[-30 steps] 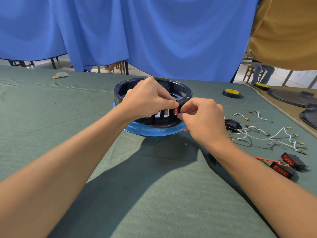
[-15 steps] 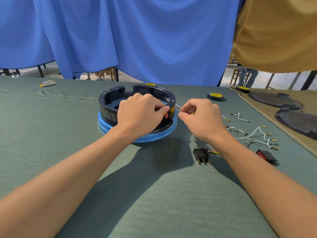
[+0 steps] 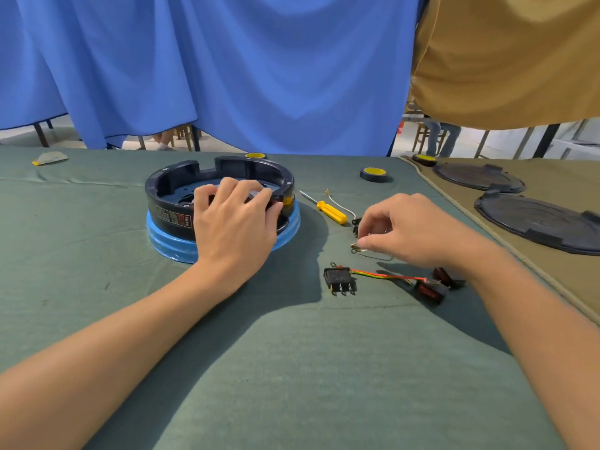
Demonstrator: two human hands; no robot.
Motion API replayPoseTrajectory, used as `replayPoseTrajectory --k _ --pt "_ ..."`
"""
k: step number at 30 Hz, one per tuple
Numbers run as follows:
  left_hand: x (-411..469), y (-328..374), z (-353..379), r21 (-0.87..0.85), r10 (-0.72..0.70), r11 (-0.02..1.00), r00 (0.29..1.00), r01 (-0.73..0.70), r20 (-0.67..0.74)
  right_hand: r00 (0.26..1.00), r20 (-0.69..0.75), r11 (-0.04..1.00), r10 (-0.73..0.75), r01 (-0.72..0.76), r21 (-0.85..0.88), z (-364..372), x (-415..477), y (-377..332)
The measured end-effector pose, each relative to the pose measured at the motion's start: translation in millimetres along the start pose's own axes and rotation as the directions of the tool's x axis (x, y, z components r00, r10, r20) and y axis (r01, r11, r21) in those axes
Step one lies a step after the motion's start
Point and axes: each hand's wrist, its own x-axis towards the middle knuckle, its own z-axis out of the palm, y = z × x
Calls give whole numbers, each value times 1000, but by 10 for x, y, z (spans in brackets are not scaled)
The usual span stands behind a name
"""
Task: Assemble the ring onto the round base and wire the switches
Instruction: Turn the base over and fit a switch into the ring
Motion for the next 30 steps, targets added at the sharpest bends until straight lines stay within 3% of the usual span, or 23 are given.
replayPoseTrajectory --k 7,13,19,25,30 --pt "-45 77 -5 35 3 999 998 -5 57 969 205 990 138 -131 -50 -238 -152 186" --pt "-79 123 -15 21 157 987 984 -159 81 951 149 958 270 -249 -142 -356 -222 311" --pt "-93 121 -42 18 164 986 981 -166 104 883 245 908 400 -346 -235 -303 -249 328" --pt "-98 109 -52 6 168 985 980 -170 109 856 222 884 466 -444 -145 -277 -237 332" --pt "-102 104 -58 -16 169 986 979 -169 115 878 144 889 456 -457 -27 -283 -226 331"
